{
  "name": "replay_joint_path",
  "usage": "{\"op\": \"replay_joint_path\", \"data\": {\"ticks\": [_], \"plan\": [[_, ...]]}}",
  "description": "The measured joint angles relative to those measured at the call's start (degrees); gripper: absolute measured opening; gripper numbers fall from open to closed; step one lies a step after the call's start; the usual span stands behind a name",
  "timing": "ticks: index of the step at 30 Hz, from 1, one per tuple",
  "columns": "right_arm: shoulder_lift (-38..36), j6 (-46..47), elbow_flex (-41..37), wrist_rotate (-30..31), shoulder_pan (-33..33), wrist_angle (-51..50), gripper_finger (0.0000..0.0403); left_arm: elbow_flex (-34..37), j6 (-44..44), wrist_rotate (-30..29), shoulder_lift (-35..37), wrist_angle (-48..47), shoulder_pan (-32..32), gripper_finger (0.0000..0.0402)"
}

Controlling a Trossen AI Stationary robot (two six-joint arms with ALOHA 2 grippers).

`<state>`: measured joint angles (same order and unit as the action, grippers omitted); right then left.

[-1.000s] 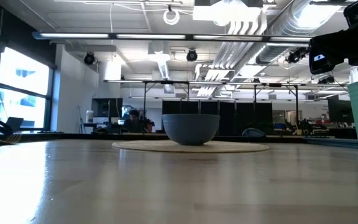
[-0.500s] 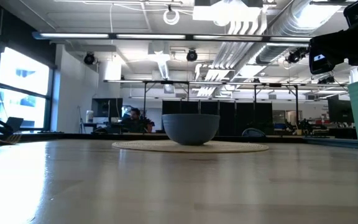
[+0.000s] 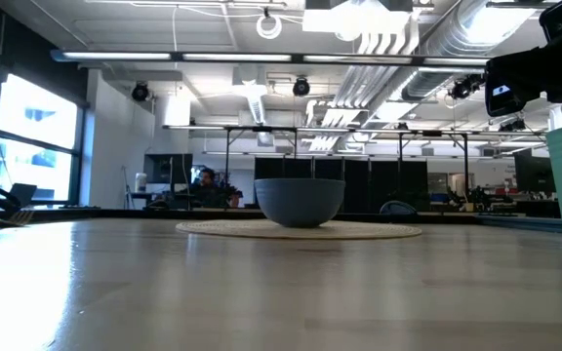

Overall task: Pick & Place Utensil
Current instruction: Put the gold spoon into the blue bowl on the brown mat

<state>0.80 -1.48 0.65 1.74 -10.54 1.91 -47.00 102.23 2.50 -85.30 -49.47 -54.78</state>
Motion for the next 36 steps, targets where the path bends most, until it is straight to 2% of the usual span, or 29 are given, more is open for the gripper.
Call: {"op": "replay_joint_path", "data": {"ticks": [6, 14, 19, 23, 30, 33, 36], "plan": [[0.0, 0.0, 0.0, 0.0, 0.0, 0.0, 0.0012, 0.0, 0.0, -2.1, 0.0, 0.5, 0.0, 0.0069], [0.0, 0.0, 0.0, 0.0, 0.0, 0.0, 0.0012, 0.0, 0.1, -1.7, -0.5, 1.1, 0.0, 0.0069], [0.0, 0.0, 0.0, 0.0, 0.0, 0.0, 0.0012, 0.0, 0.1, 1.4, -2.8, 1.6, 0.0, 0.0069], [0.0, 0.0, 0.0, 0.0, 0.0, 0.0, 0.0012, 0.0, -0.9, -0.1, -4.3, 2.7, 0.0, 0.0069], [0.0, 0.0, 0.0, 0.0, 0.0, 0.0, 0.0012, -0.2, -3.2, 0.8, -5.8, 3.7, 0.0, 0.0069], [0.0, 0.0, 0.0, 0.0, 0.0, 0.0, 0.0012, -0.3, -4.0, 0.4, -5.8, 3.4, 0.0, 0.0055], [0.0, 0.0, 0.0, 0.0, 0.0, 0.0, 0.0012, -0.3, -5.4, -1.0, -5.9, 3.4, 0.0, 0.0020]]}}
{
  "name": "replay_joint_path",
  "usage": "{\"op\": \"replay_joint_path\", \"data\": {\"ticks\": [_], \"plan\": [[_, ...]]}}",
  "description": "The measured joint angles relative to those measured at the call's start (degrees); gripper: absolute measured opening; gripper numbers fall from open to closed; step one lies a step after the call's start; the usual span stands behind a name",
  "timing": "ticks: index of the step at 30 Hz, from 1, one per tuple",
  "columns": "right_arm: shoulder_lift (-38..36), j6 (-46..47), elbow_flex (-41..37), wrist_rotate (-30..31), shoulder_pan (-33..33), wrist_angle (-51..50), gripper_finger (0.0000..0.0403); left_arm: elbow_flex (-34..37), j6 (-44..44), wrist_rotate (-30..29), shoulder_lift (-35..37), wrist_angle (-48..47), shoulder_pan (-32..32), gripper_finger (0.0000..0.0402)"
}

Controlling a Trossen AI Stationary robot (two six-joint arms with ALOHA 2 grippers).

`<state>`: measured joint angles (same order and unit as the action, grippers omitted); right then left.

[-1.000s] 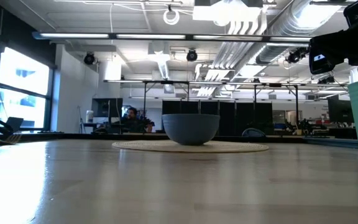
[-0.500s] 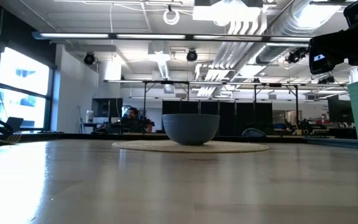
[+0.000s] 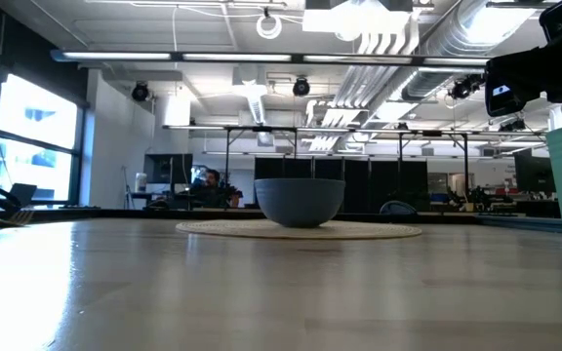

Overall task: Pick & Place Utensil
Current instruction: Put the gold spoon into the blue bowl on the brown mat

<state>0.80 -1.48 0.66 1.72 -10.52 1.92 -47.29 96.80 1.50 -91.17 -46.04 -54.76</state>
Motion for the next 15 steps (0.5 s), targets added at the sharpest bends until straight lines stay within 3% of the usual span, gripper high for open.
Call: {"op": "replay_joint_path", "data": {"ticks": [10, 15], "plan": [[0.0, 0.0, 0.0, 0.0, 0.0, 0.0, 0.0012, 0.1, -9.4, -8.5, -0.1, 0.0, 1.7, 0.0021], [0.0, 0.0, 0.0, 0.0, 0.0, 0.0, 0.0012, -0.7, -19.6, -18.5, -0.4, 1.6, 6.8, 0.0005]]}}
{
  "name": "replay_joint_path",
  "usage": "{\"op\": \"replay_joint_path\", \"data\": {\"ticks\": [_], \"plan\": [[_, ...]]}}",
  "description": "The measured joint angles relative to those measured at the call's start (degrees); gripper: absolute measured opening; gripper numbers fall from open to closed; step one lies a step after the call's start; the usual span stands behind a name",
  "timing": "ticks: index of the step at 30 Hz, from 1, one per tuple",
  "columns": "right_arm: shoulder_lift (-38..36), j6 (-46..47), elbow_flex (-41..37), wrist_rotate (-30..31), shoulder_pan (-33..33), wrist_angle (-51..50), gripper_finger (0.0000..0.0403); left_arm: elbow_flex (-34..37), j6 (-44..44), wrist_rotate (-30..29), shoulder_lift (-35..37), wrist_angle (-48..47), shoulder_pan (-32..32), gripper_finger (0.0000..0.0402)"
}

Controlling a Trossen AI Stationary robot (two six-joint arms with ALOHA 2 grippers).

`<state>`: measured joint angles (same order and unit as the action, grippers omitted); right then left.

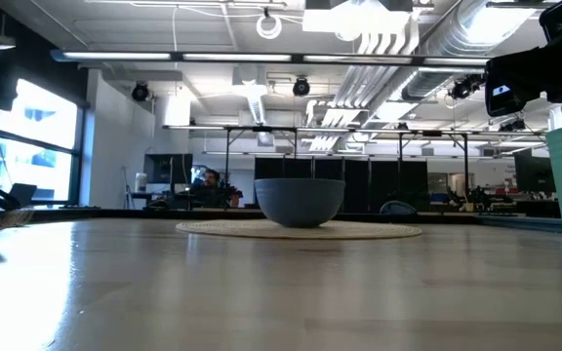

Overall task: Pick & Place Utensil
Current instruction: Put the gold spoon into the blue bowl on the brown mat

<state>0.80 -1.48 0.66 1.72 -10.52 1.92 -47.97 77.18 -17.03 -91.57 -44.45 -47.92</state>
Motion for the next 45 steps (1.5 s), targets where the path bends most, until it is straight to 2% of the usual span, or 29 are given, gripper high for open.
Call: {"op": "replay_joint_path", "data": {"ticks": [5, 10, 16, 23, 30, 33, 40, 45], "plan": [[0.0, 0.0, 0.0, 0.0, 0.0, 0.0, 0.0012, -1.7, -15.5, -6.1, 0.1, 8.0, 7.2, 0.0010], [0.0, 0.0, 0.0, 0.0, 0.0, 0.0, 0.0012, -1.8, -32.9, -10.0, -0.4, 22.2, 15.0, 0.0011], [0.0, 0.0, 0.0, 0.0, 0.0, 0.0, 0.0012, -1.8, -44.1, -9.2, -4.9, 33.5, 20.8, 0.0011], [0.0, 0.0, 0.0, 0.0, 0.0, 0.0, 0.0012, -1.9, -48.1, -8.3, -11.1, 43.9, 22.1, 0.0012], [0.0, 0.0, 0.0, 0.0, 0.0, 0.0, 0.0012, -1.9, -48.4, -7.8, -12.5, 47.3, 22.0, 0.0016], [0.0, 0.0, 0.0, 0.0, 0.0, 0.0, 0.0012, -1.9, -47.2, -8.3, -12.6, 47.8, 22.0, 0.0038], [0.0, 0.0, 0.0, 0.0, 0.0, 0.0, 0.0012, -1.1, -45.2, -10.3, -12.6, 48.0, 22.0, 0.0117], [0.0, 0.0, 0.0, 0.0, 0.0, 0.0, 0.0012, 0.4, -43.3, -10.9, -12.6, 50.0, 22.0, 0.0128]]}}
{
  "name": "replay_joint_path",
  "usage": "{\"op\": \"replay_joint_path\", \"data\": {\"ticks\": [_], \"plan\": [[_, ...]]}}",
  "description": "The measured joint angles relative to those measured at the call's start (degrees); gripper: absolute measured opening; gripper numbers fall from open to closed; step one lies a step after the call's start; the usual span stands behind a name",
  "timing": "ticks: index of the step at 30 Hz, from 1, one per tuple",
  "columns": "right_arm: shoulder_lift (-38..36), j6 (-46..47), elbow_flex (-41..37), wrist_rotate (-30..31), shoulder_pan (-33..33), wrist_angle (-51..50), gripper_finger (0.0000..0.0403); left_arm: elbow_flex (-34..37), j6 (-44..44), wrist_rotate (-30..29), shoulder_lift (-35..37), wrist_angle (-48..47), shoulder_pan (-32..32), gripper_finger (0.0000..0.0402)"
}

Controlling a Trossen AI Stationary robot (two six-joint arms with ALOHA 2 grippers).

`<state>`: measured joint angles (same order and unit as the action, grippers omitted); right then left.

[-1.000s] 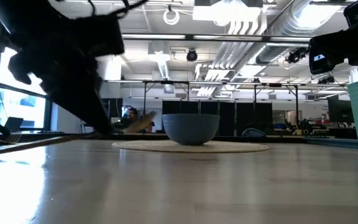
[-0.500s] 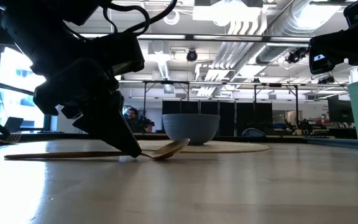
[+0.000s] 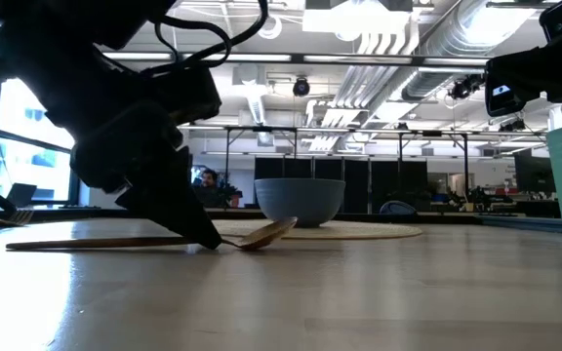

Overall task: Pick & Place Utensil
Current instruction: Put the gold spoon into the blue bowl on the brown mat

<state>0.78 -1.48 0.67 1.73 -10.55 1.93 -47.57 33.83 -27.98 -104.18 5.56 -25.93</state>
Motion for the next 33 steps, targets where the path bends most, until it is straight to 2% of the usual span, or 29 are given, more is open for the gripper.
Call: {"op": "replay_joint_path", "data": {"ticks": [7, 16, 19, 24, 29, 33], "plan": [[0.0, 0.0, 0.0, 0.0, 0.0, 0.0, 0.0012, 5.1, 0.0, -1.7, 0.0, 11.7, -1.1, 0.0101], [0.0, 0.0, 0.0, 0.0, 0.0, 0.0, 0.0012, 9.1, -1.1, -4.2, 0.0, 18.2, -2.0, 0.0074], [0.0, 0.0, 0.0, 0.0, 0.0, 0.0, 0.0012, 9.1, -1.8, -5.4, -1.5, 20.2, -2.0, 0.0073], [0.0, 0.0, 0.0, 0.0, 0.0, 0.0, 0.0012, 9.0, -2.4, -6.6, -7.0, 28.8, -1.9, 0.0073], [0.0, 0.0, 0.0, 0.0, 0.0, 0.0, 0.0012, 8.9, -2.2, -6.7, -8.0, 29.2, -1.9, 0.0071], [0.0, 0.0, 0.0, 0.0, 0.0, 0.0, 0.0012, 8.9, -2.4, -6.6, -8.1, 28.8, -1.9, 0.0046]]}}
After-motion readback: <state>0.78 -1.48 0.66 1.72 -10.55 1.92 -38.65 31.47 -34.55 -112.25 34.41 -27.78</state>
